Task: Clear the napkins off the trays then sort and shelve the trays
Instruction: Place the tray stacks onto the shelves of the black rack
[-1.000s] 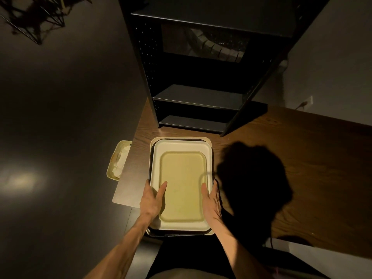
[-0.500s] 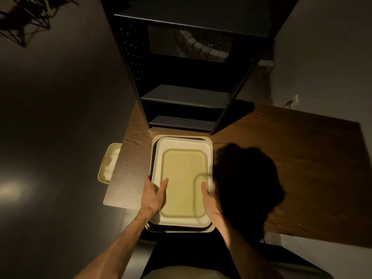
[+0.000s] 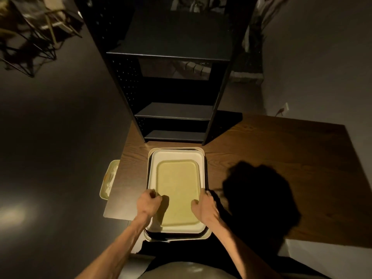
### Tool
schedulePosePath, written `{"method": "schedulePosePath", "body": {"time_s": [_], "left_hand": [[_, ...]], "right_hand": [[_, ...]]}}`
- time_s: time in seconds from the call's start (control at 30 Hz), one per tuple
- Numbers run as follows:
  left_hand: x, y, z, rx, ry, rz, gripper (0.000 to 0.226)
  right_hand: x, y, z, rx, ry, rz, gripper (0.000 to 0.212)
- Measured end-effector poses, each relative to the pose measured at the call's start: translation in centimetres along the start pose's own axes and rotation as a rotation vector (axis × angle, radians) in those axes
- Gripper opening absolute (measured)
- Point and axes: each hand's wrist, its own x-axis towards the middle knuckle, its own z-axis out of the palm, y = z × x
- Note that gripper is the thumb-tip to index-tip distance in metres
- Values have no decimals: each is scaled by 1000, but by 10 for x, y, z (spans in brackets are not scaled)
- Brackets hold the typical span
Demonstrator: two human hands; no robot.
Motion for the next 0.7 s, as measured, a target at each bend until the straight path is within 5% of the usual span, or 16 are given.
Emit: {"method": "schedulePosePath", "body": {"time_s": [0.13,0.27,0.57,0.7], "left_hand": [[-13,11,-14,-257,-99,-89,25],[-28,35,-36,-467,-121,-92,29],[-82,124,-121,-619,-64,201,31],[-118,180,-159,-667,-53,388,30]], "right_hand": [[9,4,-22,218,-169,77,38],[7,7,-46,484,-231,-93,29],[-27,-30,-167,703,-427,-465,77],[-47,-61,-235,732,-344,-672,81]]}}
